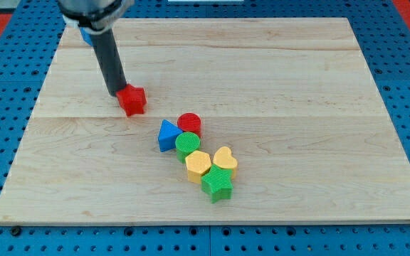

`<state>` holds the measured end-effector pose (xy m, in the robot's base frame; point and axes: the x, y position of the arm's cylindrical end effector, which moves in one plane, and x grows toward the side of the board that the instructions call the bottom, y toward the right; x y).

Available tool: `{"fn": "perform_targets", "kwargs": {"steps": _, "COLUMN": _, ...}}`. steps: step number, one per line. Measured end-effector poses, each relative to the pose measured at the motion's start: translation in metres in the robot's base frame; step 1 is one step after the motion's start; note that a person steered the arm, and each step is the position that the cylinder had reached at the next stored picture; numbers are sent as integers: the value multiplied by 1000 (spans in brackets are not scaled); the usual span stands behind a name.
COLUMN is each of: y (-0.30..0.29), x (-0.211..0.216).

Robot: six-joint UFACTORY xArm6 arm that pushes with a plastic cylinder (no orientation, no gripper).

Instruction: Move the blue cube into the red blocks

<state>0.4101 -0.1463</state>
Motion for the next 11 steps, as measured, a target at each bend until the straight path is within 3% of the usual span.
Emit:
{"fn": "perform_targets", "kwargs": {"steps": 2, "y": 80, "x": 19}}
{"fn": "perform_targets", "kwargs": {"steps": 3, "y": 78, "x": -5}}
{"fn": "perform_targets", "kwargs": {"steps": 4, "y": 62, "x": -78}}
{"fn": "perform_targets", "kwargs": {"steps": 5, "y": 59, "x": -181}}
{"fn": "perform_targets", "kwargs": {"steps": 6, "y": 1, "x": -219}}
{"fn": "perform_targets", "kwargs": {"steps": 7, "y": -118, "x": -216}}
{"fn": "perform_targets", "kwargs": {"steps": 8, "y": -103, "x": -186}}
{"fn": "perform_targets", "kwargs": {"steps": 9, "y": -16, "x": -161}}
{"fn": "perform_targets", "kwargs": {"steps": 11, "y": 85, "x": -46}}
